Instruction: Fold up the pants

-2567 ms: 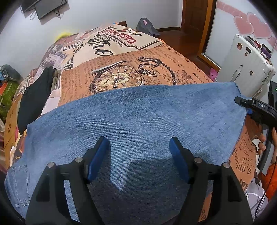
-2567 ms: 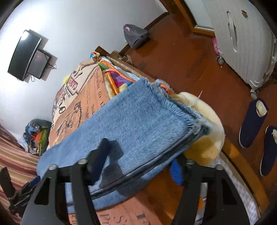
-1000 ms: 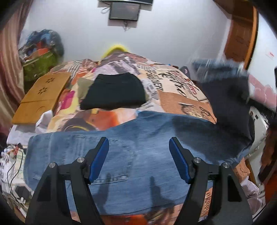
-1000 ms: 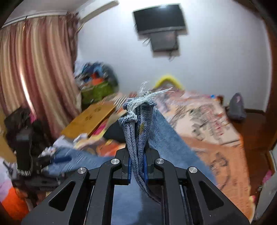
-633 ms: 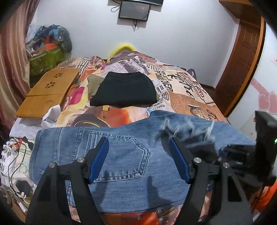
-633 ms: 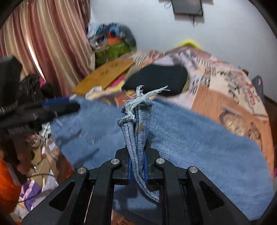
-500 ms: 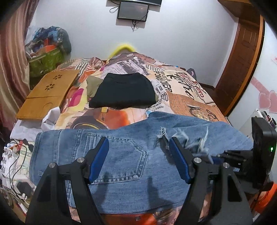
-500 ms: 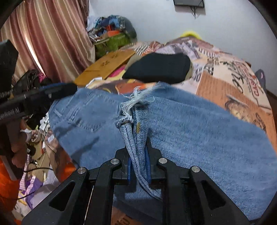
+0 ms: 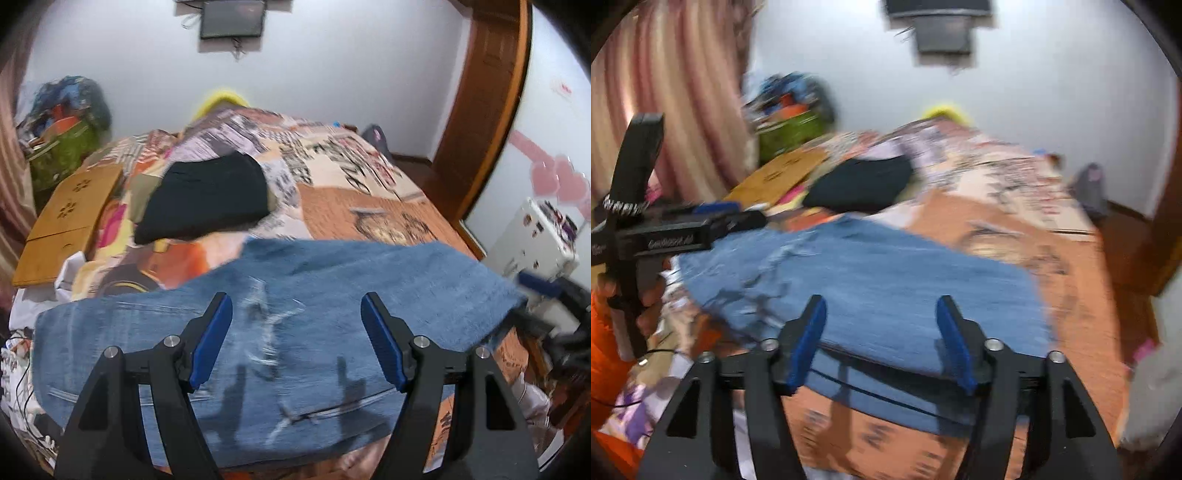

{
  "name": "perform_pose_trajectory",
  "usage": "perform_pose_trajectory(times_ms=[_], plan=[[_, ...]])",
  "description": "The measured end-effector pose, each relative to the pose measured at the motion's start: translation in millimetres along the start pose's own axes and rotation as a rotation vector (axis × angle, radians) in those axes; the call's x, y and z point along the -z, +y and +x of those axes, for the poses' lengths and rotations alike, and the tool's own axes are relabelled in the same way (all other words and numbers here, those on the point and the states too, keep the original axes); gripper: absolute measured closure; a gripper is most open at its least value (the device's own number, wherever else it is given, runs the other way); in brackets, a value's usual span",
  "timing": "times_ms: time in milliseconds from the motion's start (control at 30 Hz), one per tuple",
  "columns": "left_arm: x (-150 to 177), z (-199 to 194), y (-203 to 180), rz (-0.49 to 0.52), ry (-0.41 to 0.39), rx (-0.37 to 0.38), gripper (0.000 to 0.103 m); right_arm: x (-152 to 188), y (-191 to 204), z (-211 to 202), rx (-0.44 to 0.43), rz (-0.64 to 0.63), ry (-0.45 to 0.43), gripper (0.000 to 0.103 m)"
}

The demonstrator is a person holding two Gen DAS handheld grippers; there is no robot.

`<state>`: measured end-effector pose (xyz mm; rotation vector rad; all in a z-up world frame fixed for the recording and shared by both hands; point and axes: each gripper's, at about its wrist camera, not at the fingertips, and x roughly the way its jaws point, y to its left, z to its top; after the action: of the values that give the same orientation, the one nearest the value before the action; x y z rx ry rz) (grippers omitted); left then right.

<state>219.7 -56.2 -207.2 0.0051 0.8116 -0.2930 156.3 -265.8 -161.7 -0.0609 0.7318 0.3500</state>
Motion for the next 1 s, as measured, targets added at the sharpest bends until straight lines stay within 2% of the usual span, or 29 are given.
perform_pose_trajectory(times_ms=[100, 233, 400, 500, 633, 800, 900, 1000], plan=[[6, 17, -17, 0.033, 0.045, 0.006, 0.031, 15, -22, -15, 0.099, 0.039, -0.006, 0.035], [17, 36, -35, 0.07, 0.093, -0.001, 0.031, 31, -35, -11, 0.159, 0.078, 0.033, 0.034], [32, 54, -47, 0.106, 0.147, -0.017, 0.03, 38, -33, 11, 0.12, 0.116, 0.063, 0.034], [38, 56, -47, 0.107, 0.137, -0.024, 0.027, 34, -37, 25, 0.119, 0.135, 0.056, 0.034], [40, 55, -43, 0.107, 0.139, -0.02, 0.024, 36, -47, 37, 0.175, 0.15, 0.085, 0.035], [41, 52, -41, 0.133, 0.136, -0.049, 0.021, 53, -69, 30, 0.205, 0.187, 0.118, 0.035], [44, 52, -37, 0.137, 0.136, -0.056, 0.019, 64, -77, 28, 0.161, 0.231, 0.14, 0.035], [48, 54, -29, 0.11, 0.144, -0.03, 0.019, 68, -76, 25, 0.151, 0.227, 0.145, 0.035]])
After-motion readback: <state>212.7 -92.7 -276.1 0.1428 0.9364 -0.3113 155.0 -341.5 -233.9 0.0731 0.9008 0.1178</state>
